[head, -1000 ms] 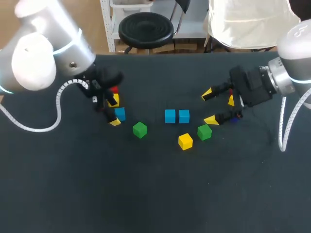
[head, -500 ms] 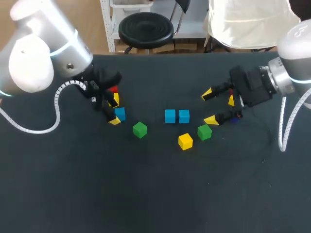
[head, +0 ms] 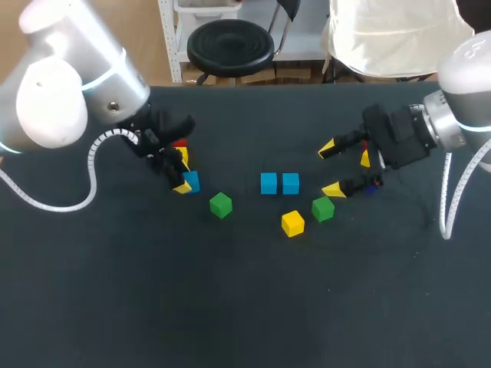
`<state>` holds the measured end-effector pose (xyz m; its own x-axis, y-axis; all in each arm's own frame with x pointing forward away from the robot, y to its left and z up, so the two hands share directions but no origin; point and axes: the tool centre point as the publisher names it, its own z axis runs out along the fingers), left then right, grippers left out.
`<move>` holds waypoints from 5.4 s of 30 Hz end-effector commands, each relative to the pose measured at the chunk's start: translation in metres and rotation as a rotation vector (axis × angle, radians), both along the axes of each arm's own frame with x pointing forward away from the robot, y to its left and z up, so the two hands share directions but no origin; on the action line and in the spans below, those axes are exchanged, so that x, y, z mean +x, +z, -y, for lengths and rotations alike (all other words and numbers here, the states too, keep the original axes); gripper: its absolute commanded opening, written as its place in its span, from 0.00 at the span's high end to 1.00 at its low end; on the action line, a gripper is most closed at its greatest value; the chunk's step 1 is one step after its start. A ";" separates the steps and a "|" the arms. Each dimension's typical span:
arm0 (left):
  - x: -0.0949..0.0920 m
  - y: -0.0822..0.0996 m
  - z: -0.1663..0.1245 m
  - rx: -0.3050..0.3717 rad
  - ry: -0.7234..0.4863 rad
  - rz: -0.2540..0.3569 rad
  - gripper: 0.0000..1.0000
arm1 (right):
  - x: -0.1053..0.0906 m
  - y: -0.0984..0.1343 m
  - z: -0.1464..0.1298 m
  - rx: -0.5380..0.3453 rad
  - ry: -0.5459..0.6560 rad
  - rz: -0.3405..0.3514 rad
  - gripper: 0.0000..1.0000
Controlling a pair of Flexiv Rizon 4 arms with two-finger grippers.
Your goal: Place the blue cubes, place green cubes on the blue cubes, place the yellow cubes on the green cubes, then place the red cubes on the yellow cubes, and place purple cube on the red cubes.
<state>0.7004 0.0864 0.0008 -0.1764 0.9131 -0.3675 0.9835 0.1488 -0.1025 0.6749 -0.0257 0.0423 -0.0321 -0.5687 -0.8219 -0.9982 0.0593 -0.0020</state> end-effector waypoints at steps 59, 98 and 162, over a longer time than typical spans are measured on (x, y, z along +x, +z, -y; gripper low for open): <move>0.016 0.085 0.044 -0.105 -0.281 0.135 1.00 | 0.000 0.000 0.000 0.002 0.000 0.001 0.00; 0.010 0.020 0.091 0.090 -0.174 0.001 1.00 | 0.000 0.000 0.000 0.002 0.000 0.001 0.00; 0.020 -0.007 0.097 0.002 -0.157 -0.049 1.00 | 0.000 0.000 0.000 0.002 0.000 0.001 0.00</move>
<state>0.7203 -0.0121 -0.0016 -0.0505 0.9340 -0.3538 0.9886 -0.0037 -0.1507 0.6749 -0.0256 0.0423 -0.0322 -0.5688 -0.8219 -0.9982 0.0593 -0.0019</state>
